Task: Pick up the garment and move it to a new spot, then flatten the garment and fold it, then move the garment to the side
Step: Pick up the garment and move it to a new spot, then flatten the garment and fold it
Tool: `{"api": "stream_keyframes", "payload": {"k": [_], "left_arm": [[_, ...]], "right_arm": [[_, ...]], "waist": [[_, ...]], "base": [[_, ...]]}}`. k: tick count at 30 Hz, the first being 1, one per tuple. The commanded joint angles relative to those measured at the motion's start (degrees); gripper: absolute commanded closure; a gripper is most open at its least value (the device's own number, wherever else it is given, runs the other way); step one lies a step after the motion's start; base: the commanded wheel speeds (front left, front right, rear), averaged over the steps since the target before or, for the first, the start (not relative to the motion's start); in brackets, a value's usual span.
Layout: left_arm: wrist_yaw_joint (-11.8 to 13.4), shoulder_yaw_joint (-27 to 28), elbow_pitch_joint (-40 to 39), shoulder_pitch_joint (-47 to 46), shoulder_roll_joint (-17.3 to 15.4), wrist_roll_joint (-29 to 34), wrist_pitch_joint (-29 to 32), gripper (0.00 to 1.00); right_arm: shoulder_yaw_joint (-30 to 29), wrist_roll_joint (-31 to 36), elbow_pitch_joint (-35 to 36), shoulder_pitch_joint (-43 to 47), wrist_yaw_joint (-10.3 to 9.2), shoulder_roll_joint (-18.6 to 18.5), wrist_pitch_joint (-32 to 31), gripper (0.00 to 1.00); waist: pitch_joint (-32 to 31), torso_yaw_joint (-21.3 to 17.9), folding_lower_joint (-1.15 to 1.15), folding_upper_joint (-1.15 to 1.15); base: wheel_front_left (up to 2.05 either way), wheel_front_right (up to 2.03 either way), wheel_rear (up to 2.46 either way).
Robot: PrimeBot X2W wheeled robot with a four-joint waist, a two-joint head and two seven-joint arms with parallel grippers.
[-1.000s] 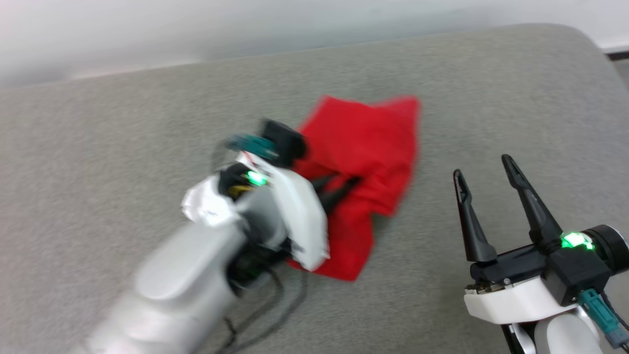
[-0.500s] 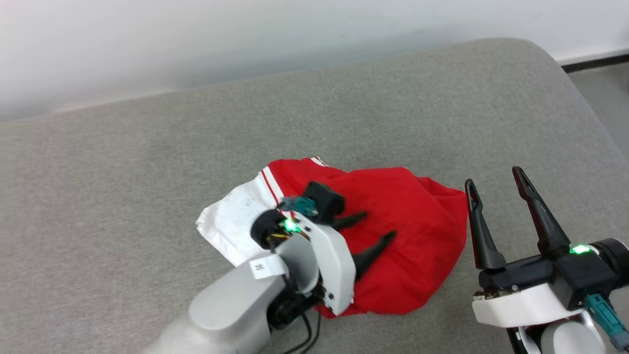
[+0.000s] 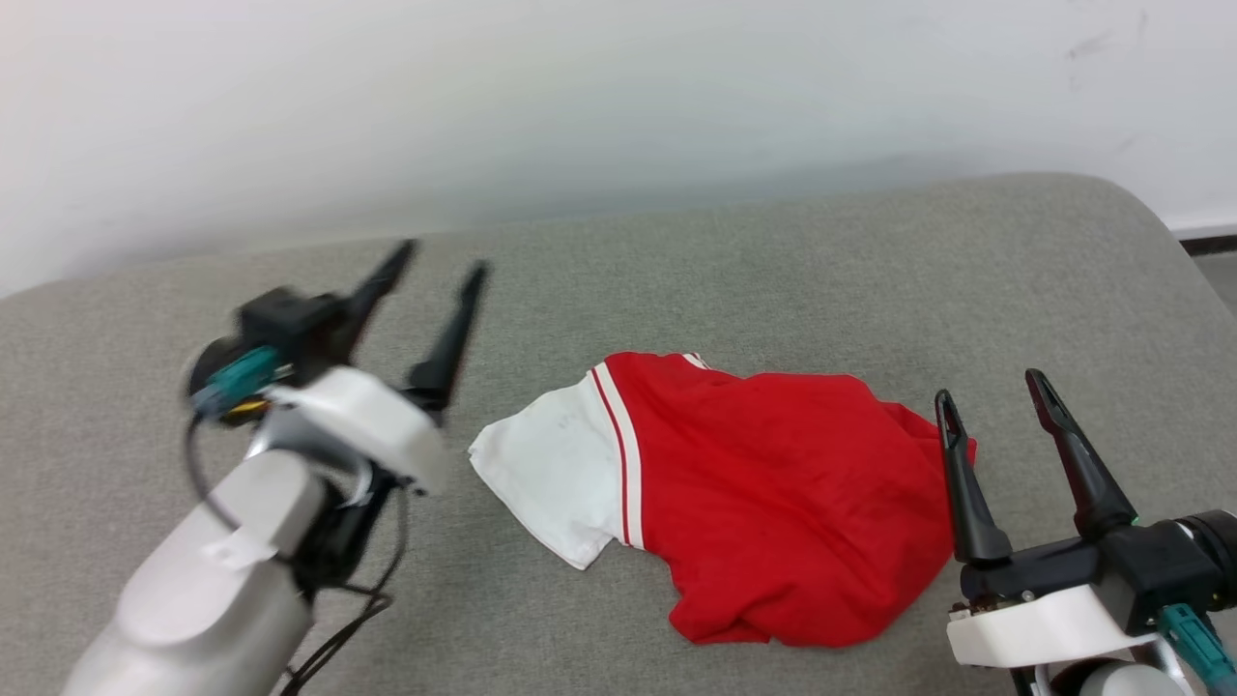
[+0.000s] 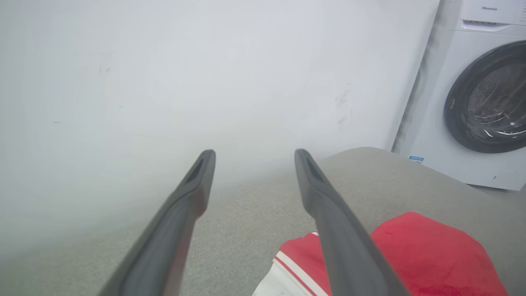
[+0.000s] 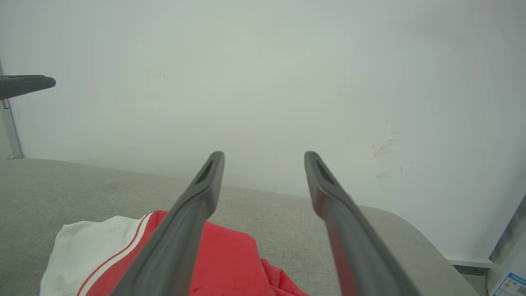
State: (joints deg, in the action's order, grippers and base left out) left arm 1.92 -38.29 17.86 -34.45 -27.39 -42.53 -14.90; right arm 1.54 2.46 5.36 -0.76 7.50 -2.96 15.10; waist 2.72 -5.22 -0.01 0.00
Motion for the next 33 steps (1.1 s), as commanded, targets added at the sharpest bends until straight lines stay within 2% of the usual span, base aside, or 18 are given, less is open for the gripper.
{"api": "stream_keyframes", "payload": {"k": [1, 4, 7, 12, 18, 26, 33], "left_arm": [[0.35, 0.34, -0.31, 1.59, -0.07, 0.13, -0.27, 0.00], [2.16, 7.12, -6.14, 7.36, -2.20, 2.88, -0.37, 0.00], [3.51, 13.05, -11.20, 14.78, -1.85, 5.77, -0.28, 0.00], [3.98, 19.42, -18.02, 26.17, 2.50, 11.76, -0.30, 0.00], [3.67, 23.82, -22.08, 34.71, 8.60, 19.24, -0.30, 0.00], [-0.49, 26.16, -21.14, 37.94, 14.20, 23.98, -0.31, 0.00], [-3.53, 28.52, -19.93, 38.05, 17.03, 26.51, -0.31, 0.00]], "right_arm": [[-0.12, -0.26, 0.06, 0.45, -0.02, 0.15, 0.10, 0.00], [-0.65, -0.59, 0.28, 1.12, -0.02, 0.15, 0.11, 0.00], [-1.28, -1.12, 0.59, 1.68, -0.02, 0.15, 0.10, 0.00], [-1.75, -1.69, 0.69, 2.21, -0.02, 0.14, 0.10, 0.00], [-1.47, -2.18, 1.03, 2.84, -0.02, 0.15, 0.10, 0.00], [-1.26, -2.38, 1.12, 3.23, -0.02, 0.15, 0.11, 0.00], [-0.50, -2.51, 1.00, 3.08, -0.02, 0.15, 0.10, 0.00]], "waist": [[-0.57, 0.57, 0.01, 0.00], [-1.14, 1.32, 0.01, 0.00], [-1.61, 1.91, 0.01, 0.00], [-2.27, 2.78, 0.01, 0.00], [-2.90, 3.79, 0.01, 0.00], [-3.16, 4.06, 0.01, 0.00], [-2.70, 3.85, 0.01, 0.00]], "base": [[0.00, 0.00, 0.00], [0.00, 0.00, 0.00], [0.00, 0.00, 0.00], [0.00, 0.00, 0.00], [0.00, 0.00, 0.00], [0.00, 0.00, 0.00], [0.00, 0.00, 0.00]]}}
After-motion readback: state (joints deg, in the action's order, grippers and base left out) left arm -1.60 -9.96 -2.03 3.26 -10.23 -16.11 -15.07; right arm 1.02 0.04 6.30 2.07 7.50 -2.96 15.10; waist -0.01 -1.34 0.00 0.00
